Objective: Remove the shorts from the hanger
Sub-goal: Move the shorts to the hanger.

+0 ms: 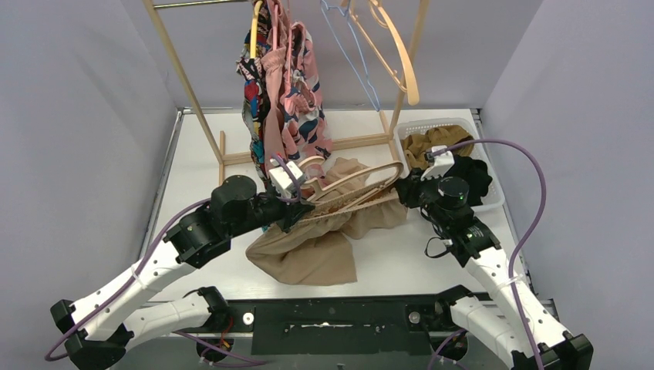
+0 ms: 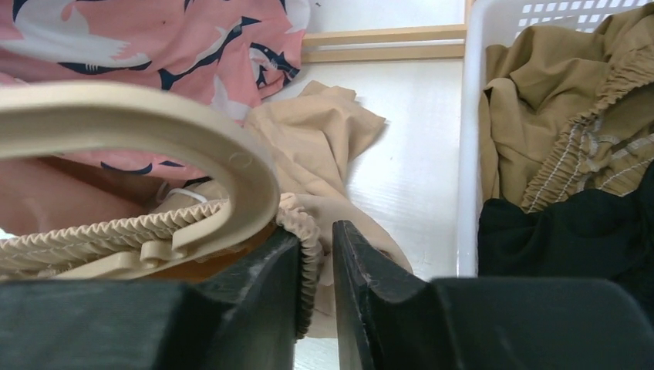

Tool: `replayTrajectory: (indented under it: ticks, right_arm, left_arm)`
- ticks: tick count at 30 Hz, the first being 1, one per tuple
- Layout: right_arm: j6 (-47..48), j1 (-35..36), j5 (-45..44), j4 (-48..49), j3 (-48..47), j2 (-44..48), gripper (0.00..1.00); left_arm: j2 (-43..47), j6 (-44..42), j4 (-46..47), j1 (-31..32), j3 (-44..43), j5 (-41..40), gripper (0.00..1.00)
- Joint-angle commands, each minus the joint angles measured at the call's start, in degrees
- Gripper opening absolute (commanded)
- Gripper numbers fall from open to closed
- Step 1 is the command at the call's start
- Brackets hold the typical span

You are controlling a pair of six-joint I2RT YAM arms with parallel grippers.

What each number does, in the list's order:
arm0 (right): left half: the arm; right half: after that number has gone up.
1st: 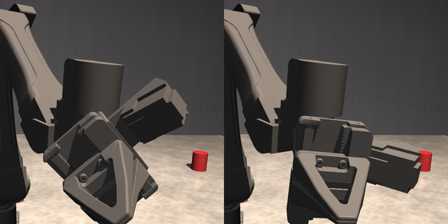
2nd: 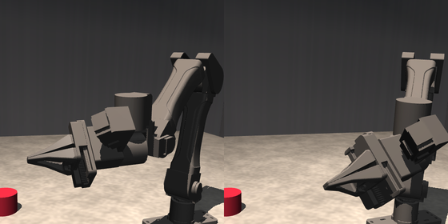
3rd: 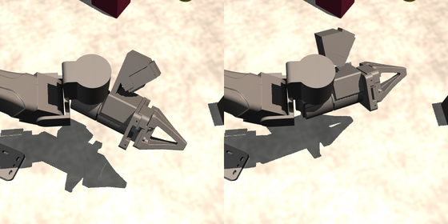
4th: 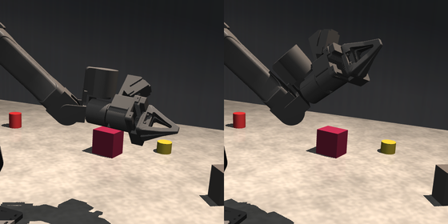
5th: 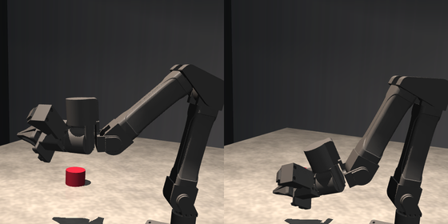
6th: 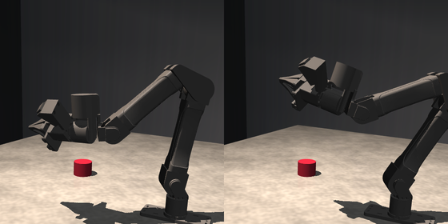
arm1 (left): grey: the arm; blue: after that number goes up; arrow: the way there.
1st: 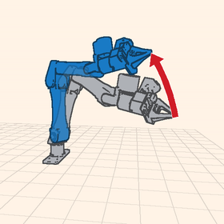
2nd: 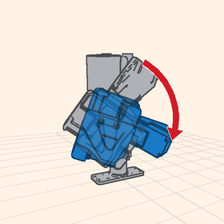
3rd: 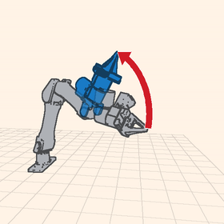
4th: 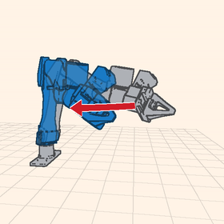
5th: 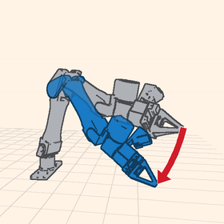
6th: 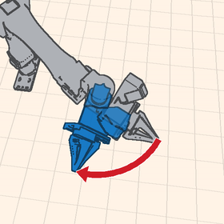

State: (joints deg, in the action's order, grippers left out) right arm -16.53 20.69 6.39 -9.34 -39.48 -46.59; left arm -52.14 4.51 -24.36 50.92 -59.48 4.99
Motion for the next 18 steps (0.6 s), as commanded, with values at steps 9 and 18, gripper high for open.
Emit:
replayTrajectory:
  ticks: [9,18]
  right_arm:
    - [4.9,-2.1,-8.7,2.3,1.6,8.8,0.62]
    - [8.4,-2.1,-10.3,-1.5,0.3,14.8,0.69]
  left_arm:
    - [-1.7,1.2,3.7,-0.4,-0.5,-2.4,0.0]
    - [-3.4,1.2,3.2,-0.4,-1.1,-2.5,0.0]
